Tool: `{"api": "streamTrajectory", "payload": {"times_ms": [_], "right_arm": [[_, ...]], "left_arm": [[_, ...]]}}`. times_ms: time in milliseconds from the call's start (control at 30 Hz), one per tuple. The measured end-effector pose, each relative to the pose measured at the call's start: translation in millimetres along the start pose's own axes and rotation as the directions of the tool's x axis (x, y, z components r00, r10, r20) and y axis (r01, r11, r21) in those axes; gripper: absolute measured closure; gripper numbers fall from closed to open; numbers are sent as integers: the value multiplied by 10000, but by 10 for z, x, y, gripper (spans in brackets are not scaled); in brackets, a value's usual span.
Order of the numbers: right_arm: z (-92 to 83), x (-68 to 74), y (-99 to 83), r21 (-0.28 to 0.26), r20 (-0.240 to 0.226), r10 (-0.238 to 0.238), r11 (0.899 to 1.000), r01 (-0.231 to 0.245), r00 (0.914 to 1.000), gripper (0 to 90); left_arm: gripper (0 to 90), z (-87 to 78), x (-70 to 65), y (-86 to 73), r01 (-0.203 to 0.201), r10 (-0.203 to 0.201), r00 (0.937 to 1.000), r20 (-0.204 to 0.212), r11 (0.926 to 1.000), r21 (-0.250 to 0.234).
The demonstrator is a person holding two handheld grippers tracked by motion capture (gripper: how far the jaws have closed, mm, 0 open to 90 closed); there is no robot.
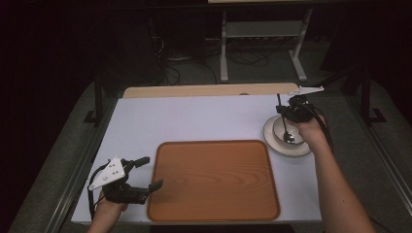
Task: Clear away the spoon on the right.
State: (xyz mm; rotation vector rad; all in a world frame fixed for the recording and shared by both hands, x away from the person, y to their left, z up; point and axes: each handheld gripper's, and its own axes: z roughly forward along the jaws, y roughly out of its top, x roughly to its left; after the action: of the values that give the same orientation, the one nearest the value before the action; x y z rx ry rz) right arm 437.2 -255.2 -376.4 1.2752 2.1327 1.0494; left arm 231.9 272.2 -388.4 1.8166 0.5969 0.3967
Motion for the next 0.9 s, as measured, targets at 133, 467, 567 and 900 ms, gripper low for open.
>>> {"api": "streamTrajectory", "payload": {"times_ms": [133,467,567,900], "right_arm": [[62,-18,-1,120,65,24,9999,-24,10000,895],[91,-100,-22,187,471,361,9991,-370,9982,895],[72,-130,-33,213,550,398,9989,-410,9977,895],[-39,-292,-87,195,949,762,9967,-784,9926,895]], "left_arm": [[136,0,2,-2,3,-3,10000,6,10000,-2],[136,-2,2,-2,10,-10,10000,-6,10000,-2],[136,-2,0,-2,14,-14,10000,0,10000,7],[136,1,-1,-2,38,-38,10000,-8,10000,40]]}}
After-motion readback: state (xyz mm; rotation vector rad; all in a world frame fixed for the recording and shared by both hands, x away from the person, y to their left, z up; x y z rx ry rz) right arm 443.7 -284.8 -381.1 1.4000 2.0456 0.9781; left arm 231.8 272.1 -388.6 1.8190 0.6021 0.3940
